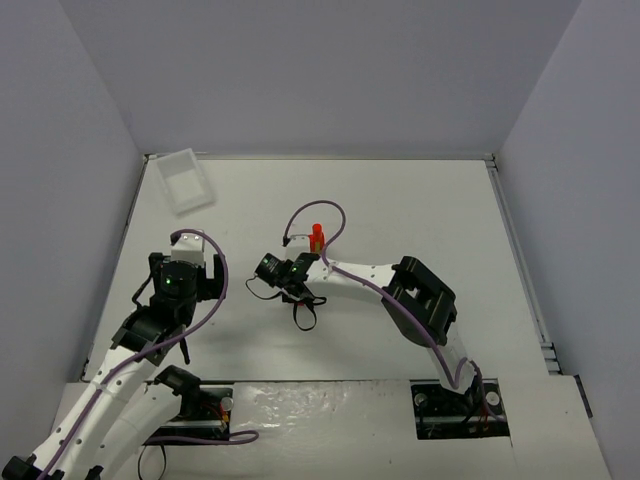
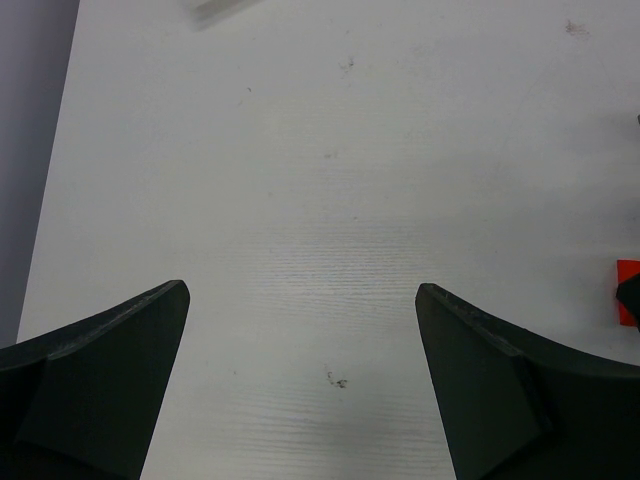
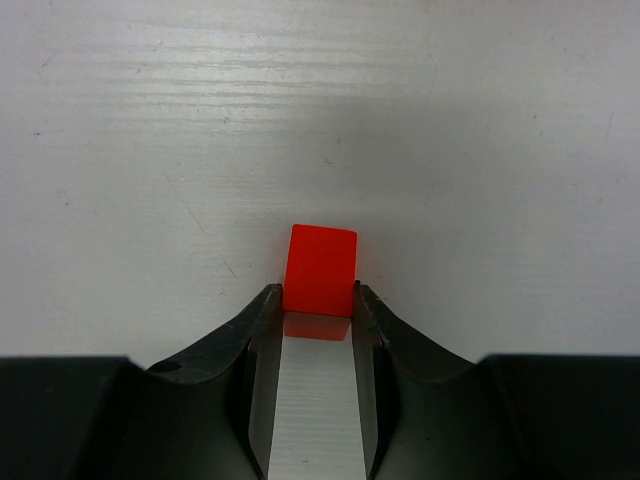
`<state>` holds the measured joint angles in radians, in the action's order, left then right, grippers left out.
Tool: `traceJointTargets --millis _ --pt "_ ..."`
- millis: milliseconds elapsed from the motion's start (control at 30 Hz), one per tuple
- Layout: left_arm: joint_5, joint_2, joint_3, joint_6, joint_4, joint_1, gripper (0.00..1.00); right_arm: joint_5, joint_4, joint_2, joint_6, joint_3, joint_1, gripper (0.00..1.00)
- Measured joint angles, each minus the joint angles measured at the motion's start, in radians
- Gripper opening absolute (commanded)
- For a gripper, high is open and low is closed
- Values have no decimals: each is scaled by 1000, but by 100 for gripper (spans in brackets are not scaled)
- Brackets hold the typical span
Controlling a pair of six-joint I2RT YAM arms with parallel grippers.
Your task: Build the wood block tower
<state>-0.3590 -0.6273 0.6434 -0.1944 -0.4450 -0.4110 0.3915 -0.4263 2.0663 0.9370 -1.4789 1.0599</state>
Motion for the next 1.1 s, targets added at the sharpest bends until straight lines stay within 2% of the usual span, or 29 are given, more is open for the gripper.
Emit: traceJointTargets --millis 100,333,600,800,967,1100 --pt "4 0 0 0 0 0 96 -6 0 -3 -100 -3 0 0" --pt "27 0 0 1 2 0 96 -81 0 -100 -459 -3 0 0" --pt "48 0 0 1 6 0 96 -314 -6 -261 -855 12 -34 0" --pt "56 -2 0 2 7 0 96 -525 -63 -379 -1159 -17 -146 0" --pt "63 -9 -1 2 8 0 96 -641 -115 -386 -1322 -99 -277 0" --pt "70 -20 -1 3 8 0 96 -674 -156 -376 -1409 -162 -365 0"
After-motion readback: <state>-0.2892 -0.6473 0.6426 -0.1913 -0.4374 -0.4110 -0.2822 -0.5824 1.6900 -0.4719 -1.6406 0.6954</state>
